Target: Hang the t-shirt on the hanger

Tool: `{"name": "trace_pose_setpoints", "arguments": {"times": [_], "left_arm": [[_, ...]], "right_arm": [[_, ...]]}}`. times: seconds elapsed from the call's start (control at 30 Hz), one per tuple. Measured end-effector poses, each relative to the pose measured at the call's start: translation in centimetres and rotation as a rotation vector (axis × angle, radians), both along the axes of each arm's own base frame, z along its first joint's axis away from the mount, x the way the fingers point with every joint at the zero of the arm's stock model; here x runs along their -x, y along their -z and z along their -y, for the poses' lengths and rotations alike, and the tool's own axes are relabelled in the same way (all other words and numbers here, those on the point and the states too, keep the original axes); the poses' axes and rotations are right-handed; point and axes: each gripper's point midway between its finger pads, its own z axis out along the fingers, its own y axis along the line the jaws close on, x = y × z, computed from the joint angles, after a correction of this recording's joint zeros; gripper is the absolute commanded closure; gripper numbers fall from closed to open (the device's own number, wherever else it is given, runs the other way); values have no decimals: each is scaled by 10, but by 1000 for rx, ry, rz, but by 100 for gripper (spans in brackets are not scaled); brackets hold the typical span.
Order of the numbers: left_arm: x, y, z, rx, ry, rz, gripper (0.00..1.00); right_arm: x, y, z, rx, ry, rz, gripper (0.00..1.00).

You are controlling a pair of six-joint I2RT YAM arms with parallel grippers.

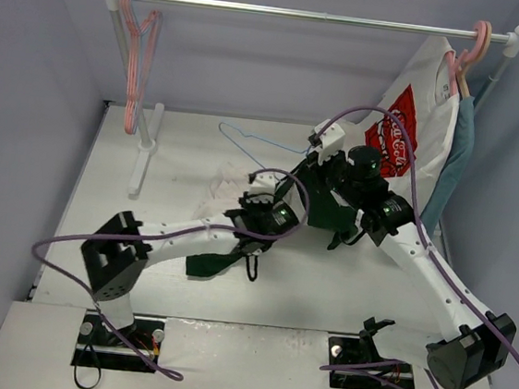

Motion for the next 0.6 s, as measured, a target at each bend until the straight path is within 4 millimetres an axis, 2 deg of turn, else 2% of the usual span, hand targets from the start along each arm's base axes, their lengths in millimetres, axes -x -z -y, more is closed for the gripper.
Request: {"name": "trace_pose_setpoints", "arguments": {"times": [0.13,0.3,0.43,0.5,0.6], "left_arm": [[-16,-24,-54,50,22,-17,90],[-49,-94,-106,172,87,34,89],[-60,-133,-113,197,191,54,89],[-59,-138,-112,186,245,32,87],[-54,-133,-111,171,304,-23,82]], "right_arm": [[6,-1,4,16,-8,5,100],[12,-3,1,14,-37,8,100],[19,-4,-1,11,-74,28,100],[23,-4,0,12,-83,36,100],[27,-7,2,21,-93,56,100]]}}
